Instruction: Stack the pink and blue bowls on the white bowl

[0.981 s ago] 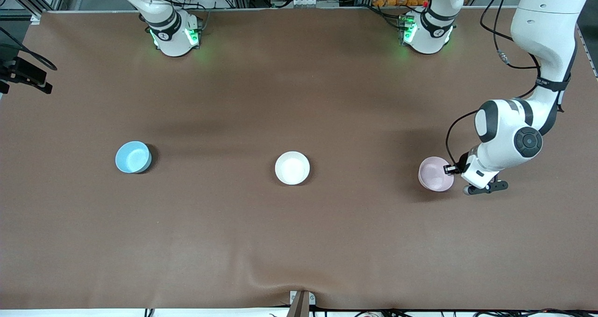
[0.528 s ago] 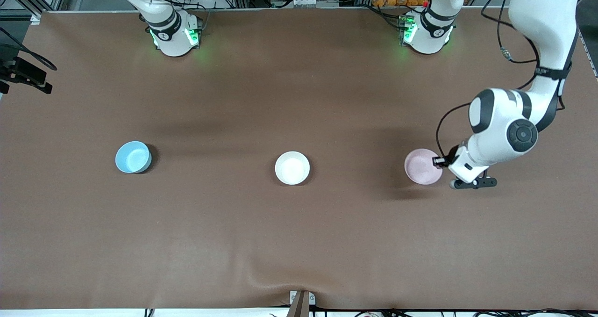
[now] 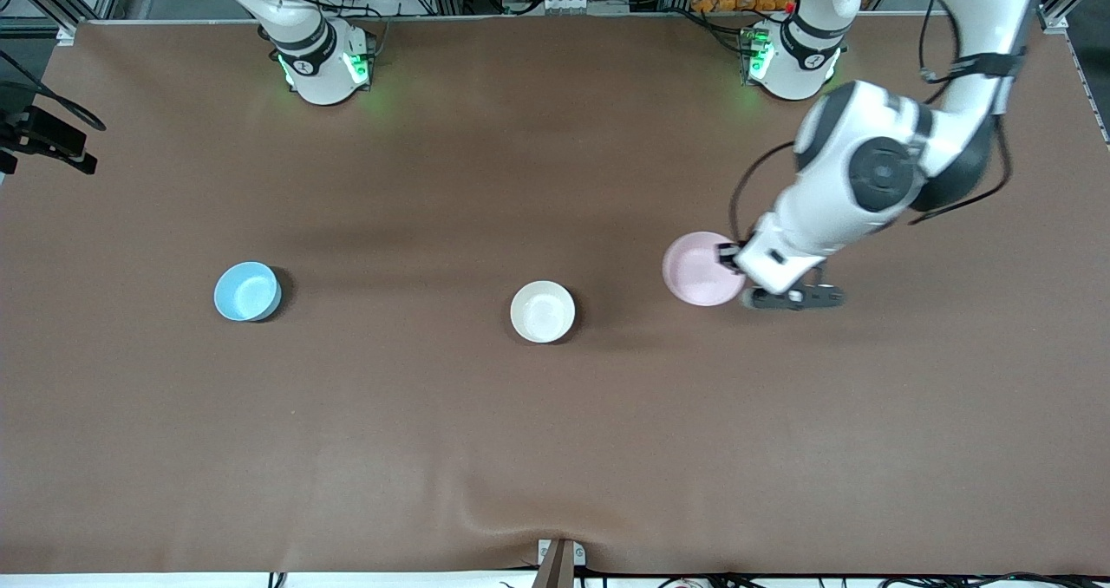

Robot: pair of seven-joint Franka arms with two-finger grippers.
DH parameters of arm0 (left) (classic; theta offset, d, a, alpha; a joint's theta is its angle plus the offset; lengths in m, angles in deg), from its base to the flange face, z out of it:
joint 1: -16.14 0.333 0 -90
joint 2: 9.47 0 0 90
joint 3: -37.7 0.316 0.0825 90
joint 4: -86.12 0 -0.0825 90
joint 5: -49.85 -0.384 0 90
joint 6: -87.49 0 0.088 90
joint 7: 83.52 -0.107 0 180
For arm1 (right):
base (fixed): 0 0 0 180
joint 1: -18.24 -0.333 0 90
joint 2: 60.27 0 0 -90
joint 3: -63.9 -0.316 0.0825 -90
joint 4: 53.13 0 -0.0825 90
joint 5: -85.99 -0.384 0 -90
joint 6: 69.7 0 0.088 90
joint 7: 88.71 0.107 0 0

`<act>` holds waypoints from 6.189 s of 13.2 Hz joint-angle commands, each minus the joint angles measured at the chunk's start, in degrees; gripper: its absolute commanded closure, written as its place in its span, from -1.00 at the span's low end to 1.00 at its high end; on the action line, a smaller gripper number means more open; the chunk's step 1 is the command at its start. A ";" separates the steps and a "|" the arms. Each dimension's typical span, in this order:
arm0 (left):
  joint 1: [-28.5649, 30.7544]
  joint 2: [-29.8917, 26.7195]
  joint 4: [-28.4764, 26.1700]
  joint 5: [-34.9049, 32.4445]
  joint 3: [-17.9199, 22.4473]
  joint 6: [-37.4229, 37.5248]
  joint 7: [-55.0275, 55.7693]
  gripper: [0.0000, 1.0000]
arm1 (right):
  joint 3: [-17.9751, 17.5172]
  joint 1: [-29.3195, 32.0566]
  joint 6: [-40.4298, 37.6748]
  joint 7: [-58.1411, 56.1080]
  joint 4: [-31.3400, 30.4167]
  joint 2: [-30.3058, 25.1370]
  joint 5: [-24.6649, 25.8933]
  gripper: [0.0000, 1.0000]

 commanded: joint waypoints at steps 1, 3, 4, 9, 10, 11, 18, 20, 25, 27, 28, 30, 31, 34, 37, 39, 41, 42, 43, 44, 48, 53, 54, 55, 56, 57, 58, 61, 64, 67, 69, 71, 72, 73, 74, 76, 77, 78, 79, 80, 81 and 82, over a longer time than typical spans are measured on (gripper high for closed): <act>-3.78 7.83 9.40 -0.08 0.14 1.56 5.61 1.00 | -0.43 0.66 -0.22 -0.40 0.20 0.03 0.37 -1.00; -5.80 10.47 11.61 0.01 0.14 1.56 8.33 1.00 | -0.43 0.58 -0.22 -0.49 0.20 0.03 0.37 -1.00; -6.68 12.14 13.27 0.01 0.14 1.56 10.09 1.00 | -0.43 0.49 -0.22 -0.40 0.20 0.03 0.37 -1.00; -12.31 19.70 20.40 -0.17 0.58 0.08 16.69 1.00 | -0.43 0.75 -0.22 -0.40 0.20 0.03 0.37 -1.00; -13.19 20.76 20.93 -0.25 0.67 -1.76 16.70 1.00 | -0.43 0.66 -0.31 -0.40 0.20 0.03 0.37 -1.00; -14.24 21.81 21.02 -0.25 0.67 -4.04 16.78 1.00 | -0.43 0.49 -0.22 -0.49 0.20 0.03 0.37 -1.00; -21.62 26.66 21.19 -0.43 6.37 -14.08 18.02 1.00 | -0.43 0.58 -0.22 -0.40 0.20 0.03 0.37 -1.00; -22.33 27.97 21.19 -0.43 6.73 -14.26 18.02 1.00 | -0.43 0.66 -0.22 -0.49 0.29 0.03 0.37 -1.00; -22.42 29.47 21.28 -0.43 6.73 -14.61 17.40 1.00 | -0.43 0.58 -0.22 -0.49 0.29 0.03 0.37 -1.00; -22.51 30.17 21.28 -0.43 6.73 -14.87 17.40 1.00 | -0.43 0.84 -0.22 -0.49 0.29 0.03 0.37 -1.00; -22.86 30.35 21.28 -0.43 6.73 -15.74 17.84 1.00 | -0.43 0.84 -0.22 -0.49 0.29 0.03 0.37 -1.00; -22.77 30.87 21.28 -0.43 6.73 -17.06 18.02 1.00 | -0.43 0.75 -0.22 -0.49 0.20 0.03 0.37 -1.00; -22.86 30.88 21.28 -0.43 6.73 -17.68 18.19 0.72 | -0.43 0.75 -0.22 -0.49 0.20 0.03 0.37 -1.00; -22.16 29.92 21.28 -0.52 6.73 -17.77 18.10 -1.00 | -0.43 0.84 -0.22 -0.49 0.20 0.03 0.37 -1.00; -18.75 22.30 20.75 -0.96 7.61 -9.57 17.66 -1.00 | -0.43 0.75 -0.05 -0.49 0.20 0.29 0.37 -1.00; -14.54 15.36 20.75 -0.96 7.70 0.64 17.58 -1.00 | -0.43 0.23 0.22 -1.19 0.46 1.69 0.45 -1.00; -10.14 9.11 20.75 -1.04 7.79 8.56 17.58 -1.00 | -0.52 0.48 0.30 -1.19 0.73 3.01 0.89 -1.00; -7.59 6.21 20.75 -2.09 7.79 11.29 17.49 -1.00 | -0.52 0.66 0.30 -1.28 0.73 5.02 0.89 -1.00; -5.65 3.74 20.75 -4.10 7.70 13.58 17.40 -1.00 | -0.43 0.92 0.13 -1.28 0.81 8.17 0.55 -1.00; -4.07 1.46 20.75 -6.03 7.70 15.78 16.70 -1.00 | -0.43 1.01 -0.05 -1.36 1.16 9.59 0.54 -1.00; 1.81 -4.18 20.75 -8.25 7.44 23.43 7.76 -1.00 | -0.17 6.35 0.13 -1.36 0.64 13.63 1.25 -1.00; 11.05 -9.11 20.58 -6.24 7.26 26.26 -7.70 -1.00 | -0.34 10.85 7.06 -6.02 -0.76 22.34 -0.16 -1.00; 13.33 -9.64 20.32 -3.88 7.26 26.87 -12.00 -1.00 | -0.34 11.64 8.99 -6.20 -1.46 23.66 -0.34 -1.00; 14.48 -9.82 19.97 -2.38 7.26 27.57 -14.39 -1.00 | -0.43 11.82 11.09 -6.20 -2.60 24.89 -0.60 -1.00; 15.62 -9.82 20.05 -2.01 7.17 28.01 -15.72 -1.00 | -0.43 11.65 14.68 -6.20 -4.53 25.86 -1.73 -1.00; 15.81 -9.90 20.05 -1.92 7.17 28.11 -16.52 -1.00 | -0.43 11.65 19.16 -6.20 -7.25 26.74 -2.27 -1.00; 15.81 -10.34 20.05 -2.01 7.26 28.28 -16.61 -1.00 | -0.43 10.95 22.68 -6.20 -9.97 27.18 -2.27 -1.00; 15.81 -12.36 20.05 -2.01 7.17 29.41 -16.53 -1.00 | -0.61 10.77 30.84 -6.20 -17.61 27.27 -4.81 -1.00; 15.46 -12.89 19.96 -2.01 6.82 29.86 -16.35 -1.00 | -0.61 10.95 36.68 -6.29 -23.00 27.36 -5.78 -0.84; 13.11 -14.46 19.09 -2.01 8.56 29.86 -16.61 -1.00 | -0.61 11.38 40.73 -6.37 -25.11 29.20 -6.05 -0.25; 6.09 -17.53 15.15 -2.01 15.05 29.86 -16.53 -1.00 | -0.61 11.12 40.73 -6.38 -25.11 29.29 -6.05 0.22; 2.99 -18.77 13.20 -2.01 18.84 29.95 -16.61 -1.00 | -0.61 11.04 40.82 -6.38 -25.20 29.38 -6.05 0.53; 2.11 -19.56 11.98 -2.01 19.90 29.95 -16.61 -1.00 | -0.61 11.12 40.91 -6.38 -25.29 29.38 -6.05 0.66; 2.10 -20.09 11.27 -2.01 19.83 29.95 -16.61 -1.00 | -0.61 11.04 41.00 -6.38 -25.29 29.38 -6.05 0.85; 2.19 -20.19 11.44 -2.10 19.65 29.95 -16.61 -1.00 | -0.61 11.03 40.91 -6.29 -25.29 29.38 -6.05 1.00; 2.19 -20.71 11.70 -2.10 19.56 30.21 -16.61 -1.00 | -0.78 10.68 38.99 -5.94 -25.03 29.12 -6.14 1.00; 2.10 -21.15 11.62 -2.10 19.56 30.39 -16.61 -1.00 | -1.05 10.25 35.58 -5.94 -23.72 28.60 -7.01 1.00; 2.19 -21.15 11.61 -2.01 19.56 30.39 -16.79 -1.00 | -1.31 10.16 31.81 -5.94 -21.62 28.50 -7.89 1.00; 2.19 -21.15 11.70 -1.92 19.56 30.39 -16.70 -1.00 | -1.31 10.16 27.68 -6.02 -19.51 28.42 -8.68 1.00; 2.10 -21.07 11.70 -1.92 19.48 30.39 -16.79 -1.00 | -2.09 9.89 23.64 -5.50 -18.36 27.20 -9.73 1.00; 2.10 -21.07 11.70 -1.92 19.48 30.39 -16.79 -1.00 | -3.49 9.20 21.07 -4.97 -18.17 24.66 -11.48 1.00; 2.10 -21.07 11.70 -1.92 19.48 30.39 -16.79 -1.00 | -3.94 7.71 19.05 -1.05 -18.17 22.46 -12.02 1.00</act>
